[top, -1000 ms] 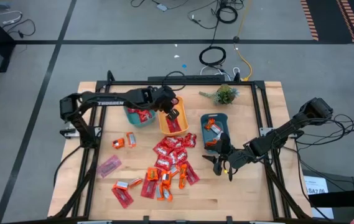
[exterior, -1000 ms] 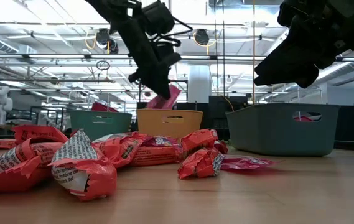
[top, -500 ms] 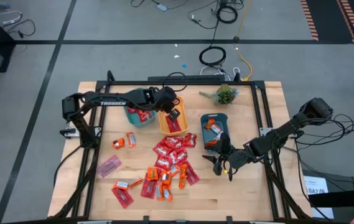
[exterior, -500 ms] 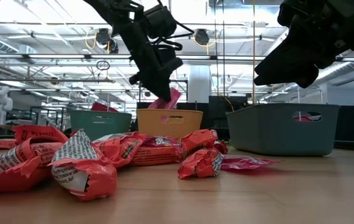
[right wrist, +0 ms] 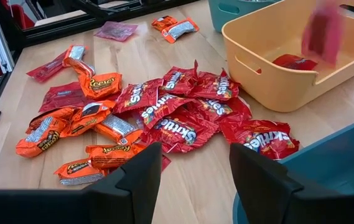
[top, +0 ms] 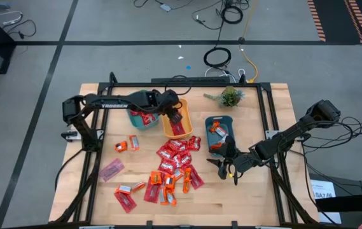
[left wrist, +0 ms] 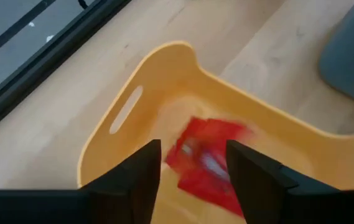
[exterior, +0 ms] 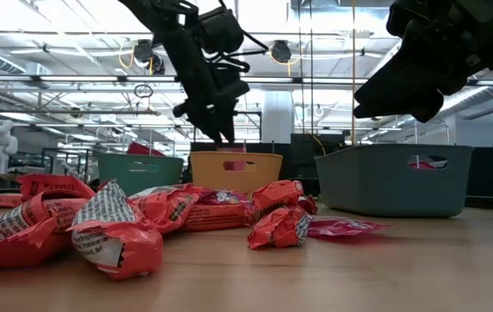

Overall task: Sort candy
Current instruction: Put the pink wrapper gummy into the yellow bin, then put the red pack of candy into the light blue bin

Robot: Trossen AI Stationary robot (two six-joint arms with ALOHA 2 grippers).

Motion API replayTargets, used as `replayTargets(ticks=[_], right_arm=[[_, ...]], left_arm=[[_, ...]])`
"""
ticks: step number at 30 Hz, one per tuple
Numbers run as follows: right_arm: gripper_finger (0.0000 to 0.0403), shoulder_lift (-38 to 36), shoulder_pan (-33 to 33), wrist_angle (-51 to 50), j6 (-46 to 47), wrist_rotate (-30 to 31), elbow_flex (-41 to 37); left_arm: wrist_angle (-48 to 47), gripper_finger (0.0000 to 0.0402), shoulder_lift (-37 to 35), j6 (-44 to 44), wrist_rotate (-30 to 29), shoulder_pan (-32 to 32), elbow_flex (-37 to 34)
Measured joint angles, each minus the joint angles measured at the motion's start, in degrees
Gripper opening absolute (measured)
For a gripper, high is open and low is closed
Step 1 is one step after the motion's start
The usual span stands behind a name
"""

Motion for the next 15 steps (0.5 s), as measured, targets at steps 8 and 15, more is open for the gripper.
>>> replayTargets(ticks=[8,15], right_arm=[[0.0180,0.00,0.01,0.04,0.01,0.00,0.00],[0.0180,0.00,-0.06,0.44,0.01,0.02,0.02]], left_arm=[[-9.88,0.0204,-6.58,3.90,0.21,-0.11,0.00],[-24.06,0.0204,-14.08,5.56,0.31,-2.99,0.02]])
